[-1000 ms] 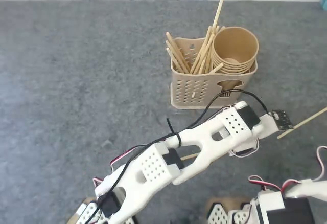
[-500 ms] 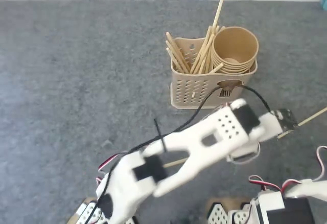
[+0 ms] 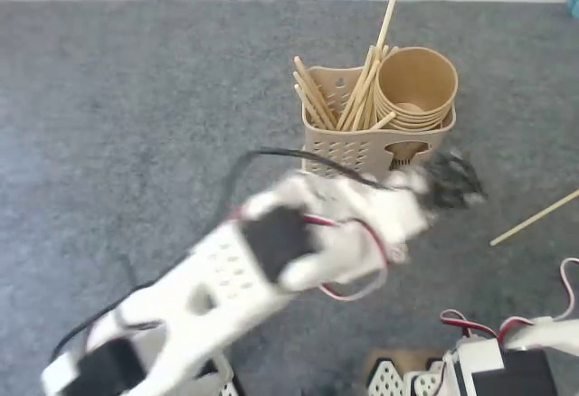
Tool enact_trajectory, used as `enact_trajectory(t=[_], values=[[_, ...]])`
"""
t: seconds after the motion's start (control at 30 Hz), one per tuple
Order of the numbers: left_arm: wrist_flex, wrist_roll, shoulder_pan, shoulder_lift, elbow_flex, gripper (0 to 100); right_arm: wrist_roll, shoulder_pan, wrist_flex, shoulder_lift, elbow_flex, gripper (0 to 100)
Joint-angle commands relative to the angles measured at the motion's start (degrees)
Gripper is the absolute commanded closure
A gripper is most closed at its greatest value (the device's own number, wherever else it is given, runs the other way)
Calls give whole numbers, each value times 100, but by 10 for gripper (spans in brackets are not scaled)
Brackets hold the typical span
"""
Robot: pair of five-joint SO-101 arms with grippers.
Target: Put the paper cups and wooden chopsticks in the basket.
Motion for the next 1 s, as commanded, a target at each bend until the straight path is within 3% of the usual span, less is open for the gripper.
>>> enact_trajectory(t=[0.0, 0.23, 0.37, 0.57, 0.73, 0.97], values=[[-615, -44, -607, -1222, -22, 989, 62, -13, 48, -374, -35, 768], [-2286, 527, -1811, -2110, 4, 989, 26, -778, 101, -365, -360, 768], [-3481, 712, -2470, -2101, 101, 989, 18, -1130, 1226, -356, -1116, 768], [-6224, 721, -2620, -2092, 1174, 990, -149, -1446, 1710, 136, -1354, 768], [-6567, 721, -2567, -1996, 1657, 990, -229, -1420, 1569, 875, -1433, 768], [-7657, 721, -2629, -879, 2009, 990, -220, -1393, 1420, 1754, -1758, 768]])
